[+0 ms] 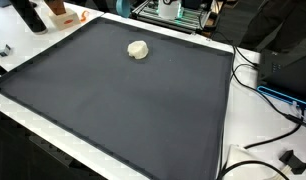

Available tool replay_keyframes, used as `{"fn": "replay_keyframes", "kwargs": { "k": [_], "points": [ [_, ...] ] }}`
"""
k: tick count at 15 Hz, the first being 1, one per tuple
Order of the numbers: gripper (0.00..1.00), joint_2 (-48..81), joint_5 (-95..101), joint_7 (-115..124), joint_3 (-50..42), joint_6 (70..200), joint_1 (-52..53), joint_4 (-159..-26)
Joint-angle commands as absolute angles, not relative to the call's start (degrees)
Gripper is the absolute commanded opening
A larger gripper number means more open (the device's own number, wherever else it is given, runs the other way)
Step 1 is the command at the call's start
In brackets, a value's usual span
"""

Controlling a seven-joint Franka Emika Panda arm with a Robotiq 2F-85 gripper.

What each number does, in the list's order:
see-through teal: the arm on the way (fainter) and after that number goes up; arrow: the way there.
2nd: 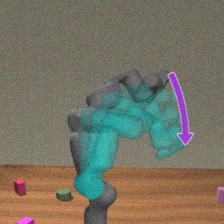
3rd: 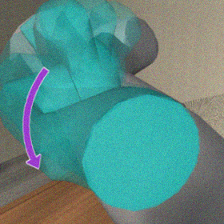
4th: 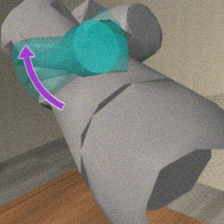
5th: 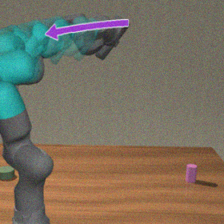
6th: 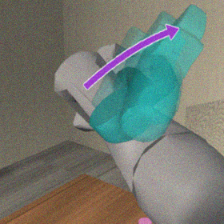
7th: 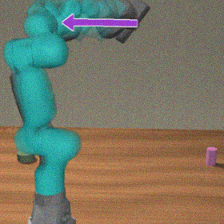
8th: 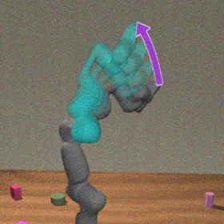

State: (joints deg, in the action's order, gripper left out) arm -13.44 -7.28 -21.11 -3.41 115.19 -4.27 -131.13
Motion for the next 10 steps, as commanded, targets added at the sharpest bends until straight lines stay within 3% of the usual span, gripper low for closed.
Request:
{"fn": "replay_keyframes", "kwargs": {
  "k": [1, 8, 9, 10],
  "points": [
    [0.25, -14.8, -1.7, -16.4, -2.3, 114.9, -3.0, -130.7],
    [0.25, -15.5, 4.4, -12.3, -0.6, 114.2, -1.6, -129.4],
    [0.50, -14.2, 2.2, -14.1, -1.6, 115.0, -1.4, -129.1],
    [0.50, -14.2, 2.7, -13.7, -1.4, 115.0, -1.4, -129.0]
  ]
}}
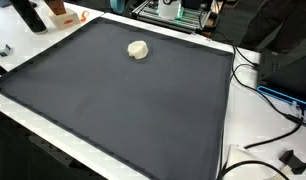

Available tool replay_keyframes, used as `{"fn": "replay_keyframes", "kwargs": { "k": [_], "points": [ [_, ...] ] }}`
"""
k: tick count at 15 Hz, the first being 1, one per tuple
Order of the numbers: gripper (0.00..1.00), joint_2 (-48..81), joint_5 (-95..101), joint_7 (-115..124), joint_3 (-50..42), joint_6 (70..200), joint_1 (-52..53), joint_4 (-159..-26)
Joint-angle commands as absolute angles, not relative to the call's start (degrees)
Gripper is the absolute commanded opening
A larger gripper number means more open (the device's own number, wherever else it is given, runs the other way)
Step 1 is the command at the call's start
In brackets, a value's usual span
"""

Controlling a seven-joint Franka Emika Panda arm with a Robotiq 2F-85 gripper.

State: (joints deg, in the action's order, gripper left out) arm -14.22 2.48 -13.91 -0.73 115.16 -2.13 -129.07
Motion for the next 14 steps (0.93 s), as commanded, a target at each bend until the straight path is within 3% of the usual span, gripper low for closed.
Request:
{"fn": "replay_keyframes", "kwargs": {
  "k": [1, 12, 13, 14],
  "points": [
    [0.50, -14.3, 2.8, -13.6, -1.3, 115.0, -1.3, -128.9],
    [0.50, -14.3, 3.0, -13.5, -1.2, 115.0, -1.3, -128.9],
    [0.25, -14.3, 3.0, -13.5, -1.2, 115.0, -1.3, -128.9],
    [0.25, -13.5, 5.3, -9.9, -0.5, 116.6, -1.9, -128.9]
  ]
}}
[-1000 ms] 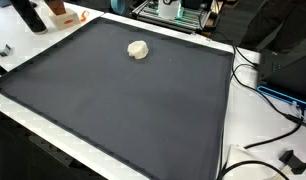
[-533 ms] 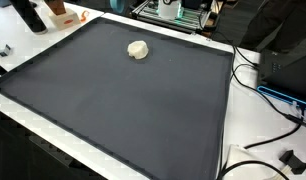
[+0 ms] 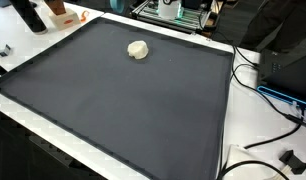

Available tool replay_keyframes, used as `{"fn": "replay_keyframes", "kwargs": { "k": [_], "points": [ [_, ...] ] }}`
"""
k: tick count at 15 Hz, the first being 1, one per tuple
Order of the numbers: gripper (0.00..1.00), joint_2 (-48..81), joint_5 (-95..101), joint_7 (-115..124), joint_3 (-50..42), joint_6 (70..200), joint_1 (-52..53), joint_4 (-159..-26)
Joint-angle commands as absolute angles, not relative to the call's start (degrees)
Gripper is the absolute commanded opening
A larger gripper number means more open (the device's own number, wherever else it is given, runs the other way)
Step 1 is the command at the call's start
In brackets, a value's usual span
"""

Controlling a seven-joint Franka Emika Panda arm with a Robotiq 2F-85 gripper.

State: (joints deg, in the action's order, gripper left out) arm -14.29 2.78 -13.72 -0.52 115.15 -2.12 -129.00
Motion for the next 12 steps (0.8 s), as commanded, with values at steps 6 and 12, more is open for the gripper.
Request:
{"fn": "replay_keyframes", "kwargs": {
  "k": [6, 12],
  "points": [
    [0.25, -10.5, 19.3, 12.2, 2.8, 124.2, -3.2, -129.8],
    [0.25, -5.0, 35.8, 37.3, 5.2, 119.0, -2.7, -128.2]
  ]
}}
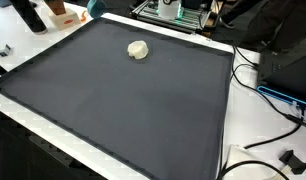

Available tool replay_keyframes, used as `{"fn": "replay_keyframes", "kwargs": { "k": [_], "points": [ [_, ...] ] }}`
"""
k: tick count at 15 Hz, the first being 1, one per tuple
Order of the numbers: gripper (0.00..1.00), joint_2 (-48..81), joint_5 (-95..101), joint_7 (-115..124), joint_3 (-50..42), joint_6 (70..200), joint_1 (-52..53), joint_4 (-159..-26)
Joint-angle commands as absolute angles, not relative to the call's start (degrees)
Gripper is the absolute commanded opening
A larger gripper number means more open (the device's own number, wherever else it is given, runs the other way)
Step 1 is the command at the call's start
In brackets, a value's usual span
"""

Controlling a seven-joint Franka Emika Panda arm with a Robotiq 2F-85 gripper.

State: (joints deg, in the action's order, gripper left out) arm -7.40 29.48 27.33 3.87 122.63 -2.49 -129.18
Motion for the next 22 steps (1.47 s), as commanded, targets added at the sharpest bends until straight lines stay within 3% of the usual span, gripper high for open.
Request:
{"fn": "replay_keyframes", "kwargs": {
  "k": [1, 11, 22],
  "points": [
    [0.25, -3.9, 38.0, 41.1, 5.4, 117.7, -2.2, -128.0],
    [0.25, 8.8, 47.7, 60.0, 4.6, 104.8, 3.2, -124.3],
    [0.25, 20.8, 48.9, 64.7, 3.4, 100.1, 7.5, -120.0]
  ]
}}
